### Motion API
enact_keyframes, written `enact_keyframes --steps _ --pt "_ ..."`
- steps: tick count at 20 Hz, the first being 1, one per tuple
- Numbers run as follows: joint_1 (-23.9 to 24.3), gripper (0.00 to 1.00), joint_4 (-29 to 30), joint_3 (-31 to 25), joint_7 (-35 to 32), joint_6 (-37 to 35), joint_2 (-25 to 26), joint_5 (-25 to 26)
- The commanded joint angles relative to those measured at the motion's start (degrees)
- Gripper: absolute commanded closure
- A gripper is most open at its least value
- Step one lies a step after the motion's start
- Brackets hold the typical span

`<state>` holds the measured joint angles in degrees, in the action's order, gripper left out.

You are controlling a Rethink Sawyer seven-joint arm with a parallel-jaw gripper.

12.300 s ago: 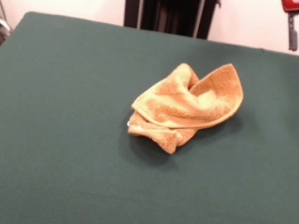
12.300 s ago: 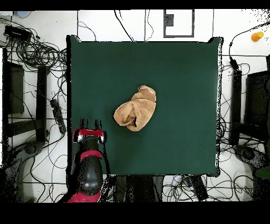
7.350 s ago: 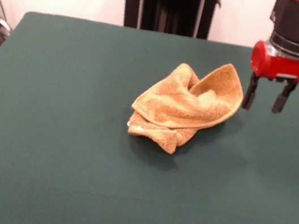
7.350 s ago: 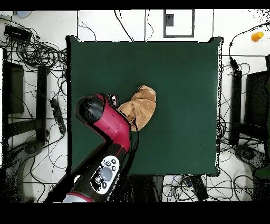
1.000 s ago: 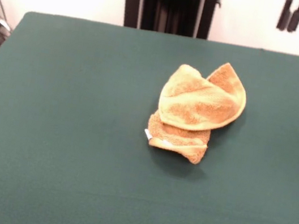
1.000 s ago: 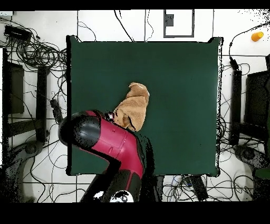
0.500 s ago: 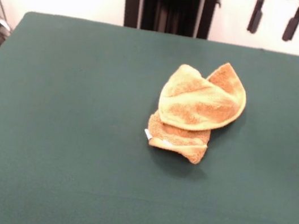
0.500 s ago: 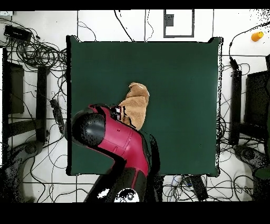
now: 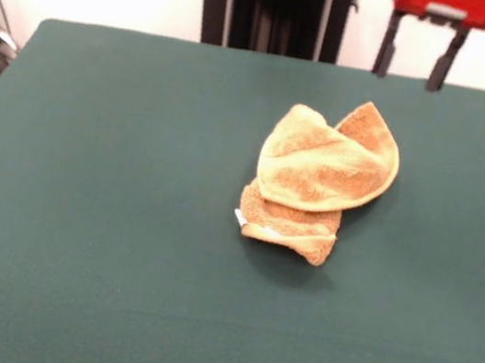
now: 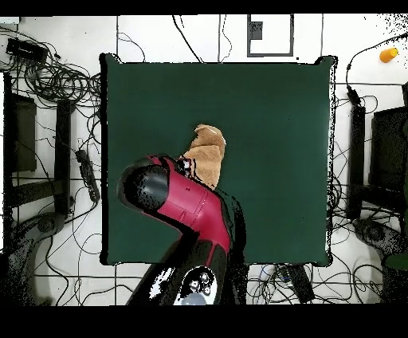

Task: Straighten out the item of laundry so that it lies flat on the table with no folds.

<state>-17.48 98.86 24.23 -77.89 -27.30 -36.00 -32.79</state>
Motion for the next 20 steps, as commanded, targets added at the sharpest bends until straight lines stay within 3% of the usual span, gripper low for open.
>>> enact_keyframes --steps 1,9,20 --pt "4.41 0.00 -2.19 -10.57 -12.25 5.12 9.76 -0.47" --pt "10.43 0.00 -4.49 -16.58 -8.80 13.25 14.96 1.80" --pt "13.00 0.00 -6.79 -20.31 -9.18 17.99 19.32 3.61"
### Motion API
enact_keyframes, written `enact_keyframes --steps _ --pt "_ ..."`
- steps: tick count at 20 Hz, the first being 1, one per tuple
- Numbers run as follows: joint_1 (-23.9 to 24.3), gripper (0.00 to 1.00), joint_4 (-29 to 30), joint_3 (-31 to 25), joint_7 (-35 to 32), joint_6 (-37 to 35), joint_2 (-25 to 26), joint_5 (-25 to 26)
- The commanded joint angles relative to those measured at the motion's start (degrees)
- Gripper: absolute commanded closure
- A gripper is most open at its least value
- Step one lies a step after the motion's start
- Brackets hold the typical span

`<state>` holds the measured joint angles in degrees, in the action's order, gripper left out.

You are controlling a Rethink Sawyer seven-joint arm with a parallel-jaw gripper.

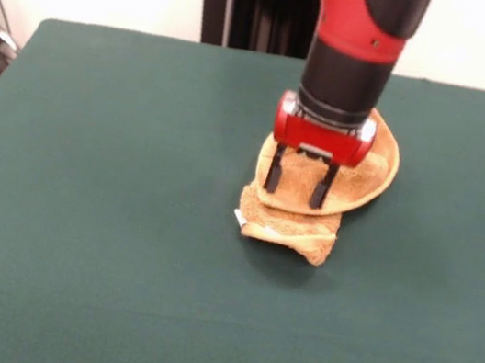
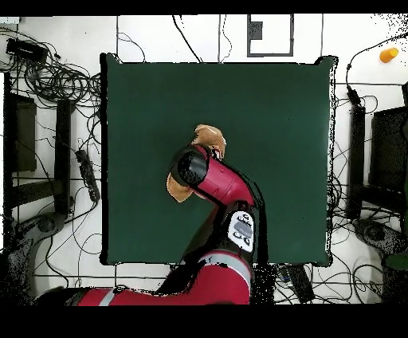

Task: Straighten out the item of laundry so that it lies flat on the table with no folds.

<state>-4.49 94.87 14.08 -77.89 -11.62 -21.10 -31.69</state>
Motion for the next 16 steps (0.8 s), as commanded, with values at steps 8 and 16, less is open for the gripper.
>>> enact_keyframes --steps 8,16 --pt "-0.55 0.00 -3.83 -9.81 -10.31 1.35 5.32 3.39" --pt "-0.96 1.00 -3.88 -9.56 -10.76 1.51 5.42 3.50"
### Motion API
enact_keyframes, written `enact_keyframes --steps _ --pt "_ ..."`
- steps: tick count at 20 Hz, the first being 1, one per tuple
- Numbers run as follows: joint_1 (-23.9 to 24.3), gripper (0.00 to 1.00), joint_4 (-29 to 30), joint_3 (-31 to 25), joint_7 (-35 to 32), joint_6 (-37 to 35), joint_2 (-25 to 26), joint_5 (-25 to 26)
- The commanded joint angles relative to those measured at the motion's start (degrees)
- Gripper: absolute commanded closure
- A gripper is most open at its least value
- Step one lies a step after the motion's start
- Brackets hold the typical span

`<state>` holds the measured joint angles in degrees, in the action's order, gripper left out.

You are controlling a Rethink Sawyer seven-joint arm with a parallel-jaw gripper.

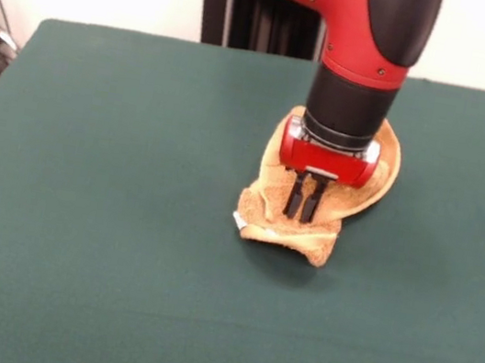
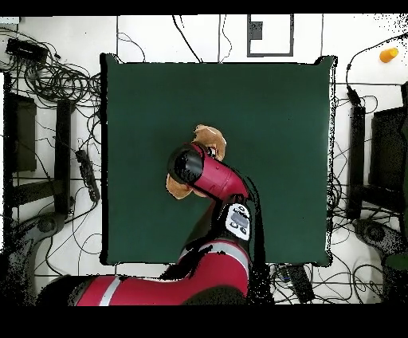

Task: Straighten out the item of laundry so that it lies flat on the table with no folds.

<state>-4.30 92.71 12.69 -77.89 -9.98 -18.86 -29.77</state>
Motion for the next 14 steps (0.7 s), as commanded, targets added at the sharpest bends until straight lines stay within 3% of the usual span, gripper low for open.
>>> enact_keyframes --steps 1,14 --pt "-1.12 1.00 -1.73 -8.22 -10.75 -0.08 3.19 1.62" --pt "-3.00 1.00 -1.38 -6.52 -12.54 -3.61 1.24 0.27"
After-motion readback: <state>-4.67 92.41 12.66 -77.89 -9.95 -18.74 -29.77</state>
